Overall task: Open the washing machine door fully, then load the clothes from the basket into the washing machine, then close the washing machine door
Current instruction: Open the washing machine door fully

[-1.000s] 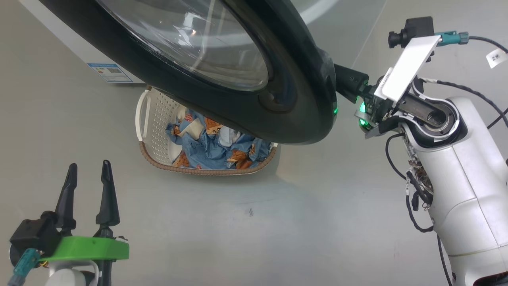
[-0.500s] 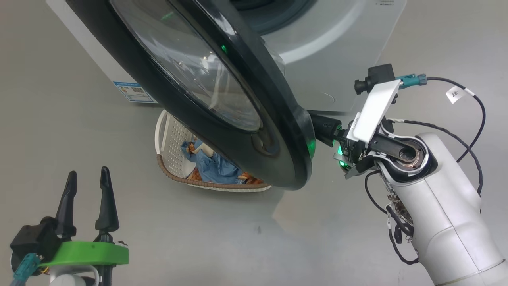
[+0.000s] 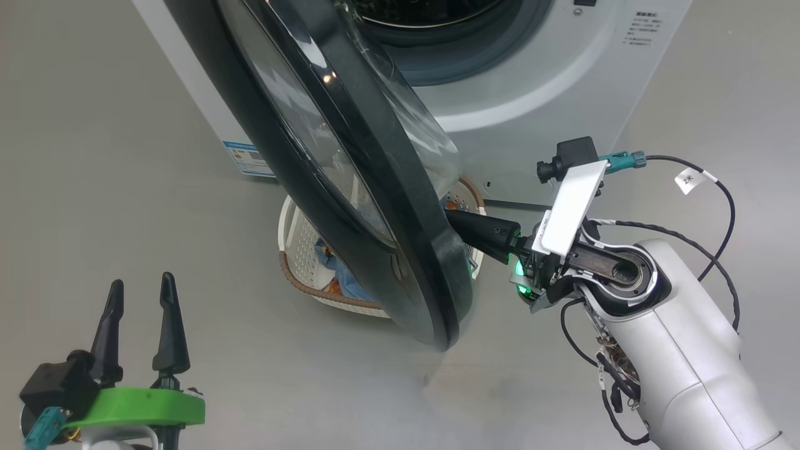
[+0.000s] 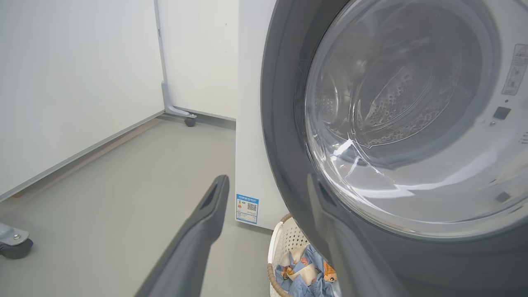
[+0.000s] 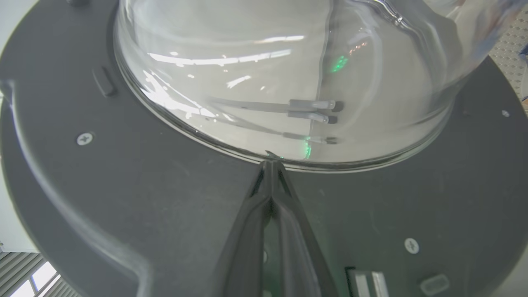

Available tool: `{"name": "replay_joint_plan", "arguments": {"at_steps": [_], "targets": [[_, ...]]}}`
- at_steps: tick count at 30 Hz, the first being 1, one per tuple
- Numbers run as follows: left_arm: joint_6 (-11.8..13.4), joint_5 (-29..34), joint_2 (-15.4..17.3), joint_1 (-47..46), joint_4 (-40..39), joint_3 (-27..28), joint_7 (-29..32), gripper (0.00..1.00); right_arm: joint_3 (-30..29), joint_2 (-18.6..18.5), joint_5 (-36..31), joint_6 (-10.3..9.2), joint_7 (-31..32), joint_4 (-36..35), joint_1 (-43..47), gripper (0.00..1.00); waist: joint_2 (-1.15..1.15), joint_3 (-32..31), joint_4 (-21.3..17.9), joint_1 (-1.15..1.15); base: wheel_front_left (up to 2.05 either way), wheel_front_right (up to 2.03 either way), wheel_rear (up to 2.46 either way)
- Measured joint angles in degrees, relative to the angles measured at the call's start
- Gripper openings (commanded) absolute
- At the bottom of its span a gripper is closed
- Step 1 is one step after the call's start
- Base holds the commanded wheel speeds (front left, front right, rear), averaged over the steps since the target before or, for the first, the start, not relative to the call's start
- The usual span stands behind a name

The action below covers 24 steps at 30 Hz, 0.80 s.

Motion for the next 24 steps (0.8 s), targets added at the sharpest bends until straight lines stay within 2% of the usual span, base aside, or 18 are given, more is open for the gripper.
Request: {"name": "replay_joint_plan", "arguments": {"at_steps": [13,24], "targets": [[0.00,-1.81,-0.02,1.24,0.23,0.03,0.00,1.00,2.58,0.19,1.51,0.00,0.00,-1.35,1.79,0.00,0.00,-2.83,3.50,0.00,0.00,0.00,0.00],[0.00,-1.82,-0.01,2.72,0.33,-0.08,0.00,1.00,7.64,0.53,4.83,0.00,0.04,-3.53,4.09,0.00,0.00,-5.23,4.73,0.00,0.00,0.00,0.00]]}}
